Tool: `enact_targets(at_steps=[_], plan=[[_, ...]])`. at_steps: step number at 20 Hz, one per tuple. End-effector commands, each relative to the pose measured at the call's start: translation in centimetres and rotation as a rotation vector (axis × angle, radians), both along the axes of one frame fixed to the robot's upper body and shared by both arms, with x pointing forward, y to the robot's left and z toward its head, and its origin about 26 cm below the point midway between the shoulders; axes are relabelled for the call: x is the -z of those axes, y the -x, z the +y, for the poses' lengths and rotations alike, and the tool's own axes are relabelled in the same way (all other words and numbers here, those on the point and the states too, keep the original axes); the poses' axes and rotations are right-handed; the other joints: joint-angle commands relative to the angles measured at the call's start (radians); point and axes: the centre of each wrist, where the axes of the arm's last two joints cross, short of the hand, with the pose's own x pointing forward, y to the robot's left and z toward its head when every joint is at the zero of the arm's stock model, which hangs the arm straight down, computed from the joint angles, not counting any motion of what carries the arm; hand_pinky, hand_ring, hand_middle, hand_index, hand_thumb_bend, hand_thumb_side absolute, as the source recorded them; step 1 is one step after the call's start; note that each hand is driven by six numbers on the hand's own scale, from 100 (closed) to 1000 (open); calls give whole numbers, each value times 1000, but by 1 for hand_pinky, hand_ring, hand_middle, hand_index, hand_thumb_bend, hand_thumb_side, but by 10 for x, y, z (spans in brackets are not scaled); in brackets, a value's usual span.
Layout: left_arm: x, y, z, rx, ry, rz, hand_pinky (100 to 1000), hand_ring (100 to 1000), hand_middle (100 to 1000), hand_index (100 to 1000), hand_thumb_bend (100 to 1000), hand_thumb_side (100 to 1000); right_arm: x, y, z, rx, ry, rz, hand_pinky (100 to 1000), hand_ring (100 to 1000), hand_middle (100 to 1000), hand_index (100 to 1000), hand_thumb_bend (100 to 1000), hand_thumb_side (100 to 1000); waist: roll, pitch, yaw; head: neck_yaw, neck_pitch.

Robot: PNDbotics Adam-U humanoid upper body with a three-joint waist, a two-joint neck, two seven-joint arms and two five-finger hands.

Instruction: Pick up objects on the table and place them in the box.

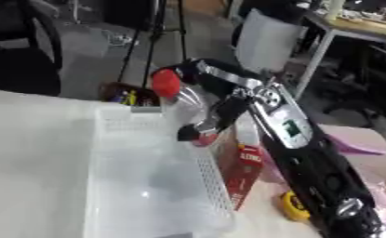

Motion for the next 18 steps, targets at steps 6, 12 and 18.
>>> enact_targets(at_steps=[6,12,18], plan=[[-12,3,0,-18,73,-128,869,858,813,779,100,1000,11,-13,-4,-72,127,-73,887,994,511,689,745,402,4,-2,16,-11,-23],[-12,3,-1,-20,85,-163,875,871,826,792,100,1000,24,-18,-6,-89,144,-70,919,1000,728,899,787,737,5,5,16,-6,-26],[-11,3,0,-16,87,-179,877,875,829,794,100,1000,37,-20,-7,-103,157,-74,946,1000,848,981,799,780,9,10,11,0,-26]])
